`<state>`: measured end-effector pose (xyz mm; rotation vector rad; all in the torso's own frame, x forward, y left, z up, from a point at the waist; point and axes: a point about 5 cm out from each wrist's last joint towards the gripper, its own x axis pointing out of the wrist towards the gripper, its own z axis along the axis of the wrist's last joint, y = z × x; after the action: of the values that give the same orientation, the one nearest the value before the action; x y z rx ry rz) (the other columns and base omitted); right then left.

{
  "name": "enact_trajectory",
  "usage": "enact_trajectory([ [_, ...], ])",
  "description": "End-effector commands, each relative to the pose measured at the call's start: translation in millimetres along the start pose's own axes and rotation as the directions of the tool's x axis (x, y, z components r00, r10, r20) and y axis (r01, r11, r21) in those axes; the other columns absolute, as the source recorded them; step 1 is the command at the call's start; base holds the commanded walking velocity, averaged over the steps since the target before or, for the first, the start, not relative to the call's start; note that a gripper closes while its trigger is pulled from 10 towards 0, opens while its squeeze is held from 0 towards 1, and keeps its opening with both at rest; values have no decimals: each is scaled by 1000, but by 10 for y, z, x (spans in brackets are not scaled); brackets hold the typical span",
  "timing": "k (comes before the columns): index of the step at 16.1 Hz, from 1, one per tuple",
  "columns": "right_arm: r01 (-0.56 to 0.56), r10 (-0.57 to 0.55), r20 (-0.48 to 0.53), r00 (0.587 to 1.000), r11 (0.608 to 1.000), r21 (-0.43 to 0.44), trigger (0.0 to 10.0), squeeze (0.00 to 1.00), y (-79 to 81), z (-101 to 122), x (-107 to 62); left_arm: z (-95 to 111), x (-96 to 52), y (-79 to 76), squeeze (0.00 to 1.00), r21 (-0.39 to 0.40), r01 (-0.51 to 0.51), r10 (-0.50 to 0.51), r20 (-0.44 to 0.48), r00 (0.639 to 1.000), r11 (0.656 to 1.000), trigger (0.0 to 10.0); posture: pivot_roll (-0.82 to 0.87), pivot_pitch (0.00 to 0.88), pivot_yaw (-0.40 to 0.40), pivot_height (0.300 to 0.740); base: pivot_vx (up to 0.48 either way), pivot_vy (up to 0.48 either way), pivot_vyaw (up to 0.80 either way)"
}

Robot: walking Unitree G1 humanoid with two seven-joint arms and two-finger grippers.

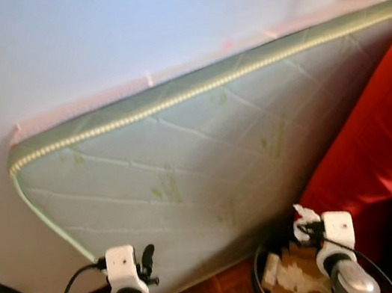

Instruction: Clean up the room

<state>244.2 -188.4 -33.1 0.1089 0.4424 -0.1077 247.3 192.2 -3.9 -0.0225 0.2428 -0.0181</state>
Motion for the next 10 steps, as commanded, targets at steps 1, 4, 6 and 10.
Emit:
enact_trajectory([
  [1, -14, 14, 16, 1000, 1000, -9, 10000, 0, 52, 24, 10, 15, 9, 32, 0, -14, -9, 9, -4, 1000, 1000, 10000, -2, 43, 35, 670, 0, 0, 0],
  [4, -23, 23, 20, 1000, 1000, -16, 10000, 0, 94, 29, 13, 9, 5, 49, 0, -11, -11, 11, -7, 1000, 1000, 10000, -2, 42, 37, 670, 0, 0, 0],
  [6, -28, 28, 1, 1000, 999, -18, 10000, 0, 113, 15, 19, -7, -6, 61, 0, -9, -14, 14, -13, 1000, 1000, 10000, -2, 42, 37, 670, 0, 0, 0],
  [10, -24, 24, 22, 999, 1000, -6, 10000, 0, 120, 23, 11, -15, -8, 57, 0, -9, -14, 14, -17, 1000, 1000, 10000, 0, 41, 37, 645, 0, 0, 0],
])
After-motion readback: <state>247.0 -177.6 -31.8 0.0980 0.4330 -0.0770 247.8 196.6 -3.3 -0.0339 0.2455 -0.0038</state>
